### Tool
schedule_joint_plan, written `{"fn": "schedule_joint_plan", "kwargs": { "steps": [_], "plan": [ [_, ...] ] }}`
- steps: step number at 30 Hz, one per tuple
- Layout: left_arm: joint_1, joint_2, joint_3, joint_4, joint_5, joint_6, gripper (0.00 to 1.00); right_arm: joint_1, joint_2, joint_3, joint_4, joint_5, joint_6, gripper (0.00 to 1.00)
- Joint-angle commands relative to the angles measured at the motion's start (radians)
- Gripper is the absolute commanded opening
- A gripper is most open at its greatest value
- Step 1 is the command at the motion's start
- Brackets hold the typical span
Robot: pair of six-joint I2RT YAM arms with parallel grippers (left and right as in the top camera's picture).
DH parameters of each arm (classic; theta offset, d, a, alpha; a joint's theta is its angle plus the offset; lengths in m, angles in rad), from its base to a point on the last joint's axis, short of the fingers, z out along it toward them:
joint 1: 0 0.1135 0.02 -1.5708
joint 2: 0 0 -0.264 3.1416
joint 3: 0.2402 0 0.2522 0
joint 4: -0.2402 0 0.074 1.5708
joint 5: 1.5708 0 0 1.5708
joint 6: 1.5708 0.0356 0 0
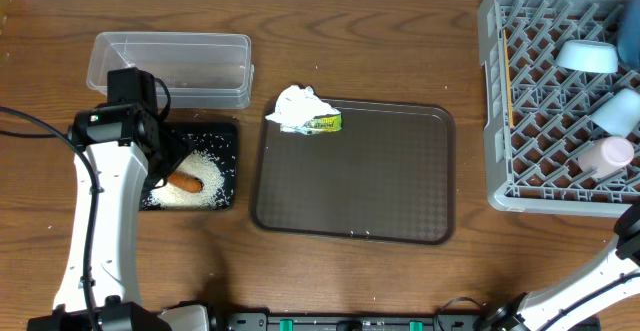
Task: Sort waste into correct bins and load items into the dishwasher rack
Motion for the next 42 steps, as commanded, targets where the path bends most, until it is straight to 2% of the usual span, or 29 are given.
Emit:
{"fn": "schedule_joint_plan", "kwargs": {
  "steps": [1, 6, 9, 13, 15, 17, 18, 22, 25, 29, 32, 34, 36, 42],
  "plan": [
    [0.003, 0.0, 0.013, -0.003, -0.02, -0.005, 0.99, -0.013, 0.004, 0.008, 0.02, -0.013, 0.048, 0.16],
    [0.003, 0.0, 0.013, -0.003, -0.02, -0.005, 0.99, -0.049, 0.004, 0.008, 0.014, -0.023, 0.07, 0.1],
    [0.003, 0.0, 0.013, -0.003, -0.02, -0.005, 0.99, -0.063, 0.004, 0.008, 0.016, -0.042, 0.077, 0.19],
    [0.003, 0.0, 0.013, -0.003, -0.02, -0.005, 0.99, -0.064, 0.0, 0.008, 0.016, -0.048, 0.083, 0.45],
    [0.003, 0.0, 0.013, -0.003, -0.02, -0.005, 0.99, -0.058, -0.006, 0.008, 0.016, -0.048, 0.083, 0.73],
    [0.003, 0.0, 0.013, -0.003, -0.02, -0.005, 0.99, -0.047, -0.011, 0.008, 0.016, -0.048, 0.082, 0.86],
    [0.003, 0.0, 0.013, -0.003, -0.02, -0.005, 0.99, -0.041, -0.014, 0.008, 0.016, -0.045, 0.078, 0.99],
    [0.003, 0.0, 0.013, -0.003, -0.019, -0.005, 0.99, -0.005, -0.025, 0.008, -0.028, -0.045, 0.002, 0.99],
    [0.003, 0.0, 0.013, -0.003, -0.02, -0.005, 0.99, 0.021, -0.026, 0.008, -0.143, -0.039, -0.119, 0.99],
    [0.003, 0.0, 0.013, -0.003, -0.019, -0.005, 0.99, 0.065, -0.032, 0.008, -0.439, 0.072, -0.393, 0.99],
    [0.003, 0.0, 0.013, -0.003, -0.019, -0.005, 0.99, 0.106, -0.057, 0.008, -0.67, 0.328, -0.578, 0.99],
    [0.003, 0.0, 0.013, -0.003, -0.02, -0.005, 0.99, 0.133, -0.09, 0.01, -0.743, 0.522, -0.603, 0.99],
    [0.003, 0.0, 0.013, -0.003, -0.02, -0.005, 0.99, 0.153, -0.129, 0.013, -0.769, 0.623, -0.616, 0.99],
    [0.003, 0.0, 0.013, -0.003, -0.02, -0.005, 0.99, 0.196, -0.257, 0.033, -0.771, 0.718, -0.621, 0.99]
  ]
}}
